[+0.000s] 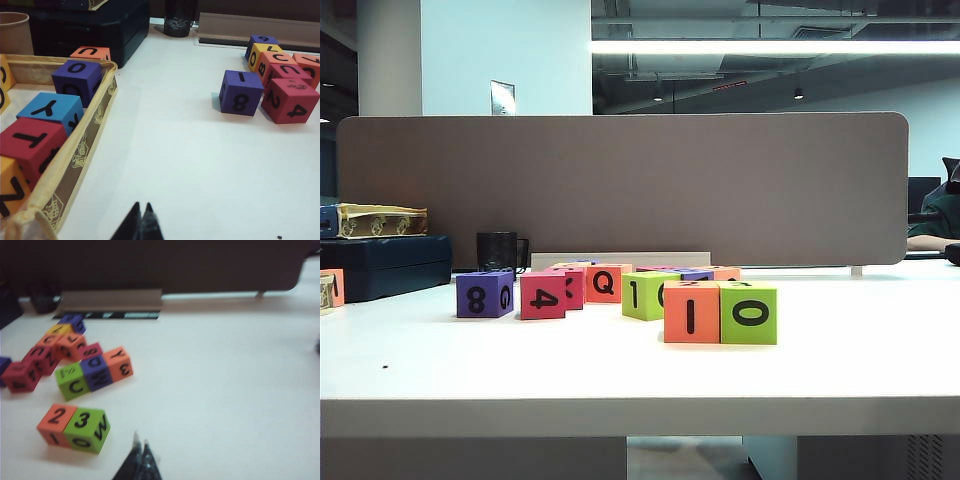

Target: Select the appropriate blocks from the scattered letter blocks on the table and arrange them in a row to spell out "23".

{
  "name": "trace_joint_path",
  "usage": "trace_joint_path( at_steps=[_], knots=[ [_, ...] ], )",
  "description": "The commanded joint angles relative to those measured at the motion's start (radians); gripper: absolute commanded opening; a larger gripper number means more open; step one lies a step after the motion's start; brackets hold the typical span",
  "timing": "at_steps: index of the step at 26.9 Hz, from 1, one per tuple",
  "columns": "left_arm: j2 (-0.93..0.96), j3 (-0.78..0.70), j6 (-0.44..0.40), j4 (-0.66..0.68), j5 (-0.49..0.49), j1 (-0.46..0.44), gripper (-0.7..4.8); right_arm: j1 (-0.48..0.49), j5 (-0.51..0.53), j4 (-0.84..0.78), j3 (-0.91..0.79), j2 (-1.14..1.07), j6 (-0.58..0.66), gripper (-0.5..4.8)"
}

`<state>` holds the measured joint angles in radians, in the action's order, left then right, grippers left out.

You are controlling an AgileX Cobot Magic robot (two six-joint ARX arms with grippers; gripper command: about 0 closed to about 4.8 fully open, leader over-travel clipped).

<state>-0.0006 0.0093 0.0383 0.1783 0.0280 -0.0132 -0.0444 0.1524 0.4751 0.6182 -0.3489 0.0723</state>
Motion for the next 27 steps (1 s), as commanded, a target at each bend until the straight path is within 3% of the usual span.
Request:
trace_joint_path(
  at_steps=[1, 14, 27],
  knots=[
    [0.0, 0.001, -0.004, 0.008, -0.006, 0.0, -0.06, 0.031, -0.027, -0.022, -0.021, 0.043, -0.002, -0.01],
    [0.0, 0.001, -0.004, 0.008, -0.006, 0.0, -0.06, 0.079, -0.021, -0.201, -0.33, 0.237, 0.032, -0.01],
    [0.0, 0.001, -0.004, 0.008, -0.006, 0.0, -0.06, 0.079, -0.024, -0.436, -0.512, 0.347, 0.032, -0.01]
  ],
)
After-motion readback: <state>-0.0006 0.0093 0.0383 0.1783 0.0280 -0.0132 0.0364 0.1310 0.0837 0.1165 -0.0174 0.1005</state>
